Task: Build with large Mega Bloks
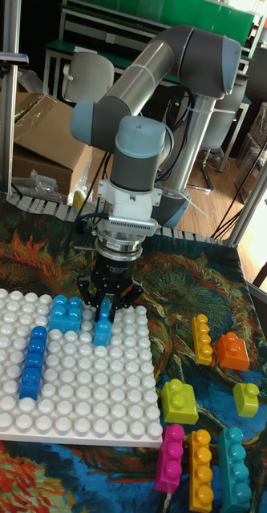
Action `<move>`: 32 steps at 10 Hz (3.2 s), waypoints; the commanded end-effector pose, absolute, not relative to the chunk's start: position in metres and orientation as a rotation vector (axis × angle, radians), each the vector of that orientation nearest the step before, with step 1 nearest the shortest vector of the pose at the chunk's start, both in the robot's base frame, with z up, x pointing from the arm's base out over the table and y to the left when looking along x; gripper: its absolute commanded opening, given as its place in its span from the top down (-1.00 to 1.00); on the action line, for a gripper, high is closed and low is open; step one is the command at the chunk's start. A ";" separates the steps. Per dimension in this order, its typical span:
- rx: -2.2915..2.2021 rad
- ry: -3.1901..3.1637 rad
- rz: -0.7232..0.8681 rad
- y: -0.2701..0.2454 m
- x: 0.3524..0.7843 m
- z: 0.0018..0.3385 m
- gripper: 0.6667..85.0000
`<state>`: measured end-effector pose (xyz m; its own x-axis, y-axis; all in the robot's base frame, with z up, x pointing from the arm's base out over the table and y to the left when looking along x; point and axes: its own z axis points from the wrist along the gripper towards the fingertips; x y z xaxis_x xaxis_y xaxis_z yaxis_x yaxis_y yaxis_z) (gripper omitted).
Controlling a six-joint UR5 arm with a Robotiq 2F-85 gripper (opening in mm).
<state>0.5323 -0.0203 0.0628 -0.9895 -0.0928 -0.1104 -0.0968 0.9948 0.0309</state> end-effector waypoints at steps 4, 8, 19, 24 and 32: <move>-0.138 3.019 0.056 -0.016 0.535 0.060 0.98; -0.149 3.014 0.052 -0.017 0.536 0.060 0.98; -0.268 3.004 0.065 -0.018 0.533 0.088 -0.10; -0.169 3.013 0.118 -0.006 0.534 0.096 0.98; -0.195 3.001 0.127 -0.010 0.534 0.081 0.98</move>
<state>0.5324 -0.0124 0.0824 -0.9830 -0.1293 -0.1302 -0.1382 0.9884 0.0623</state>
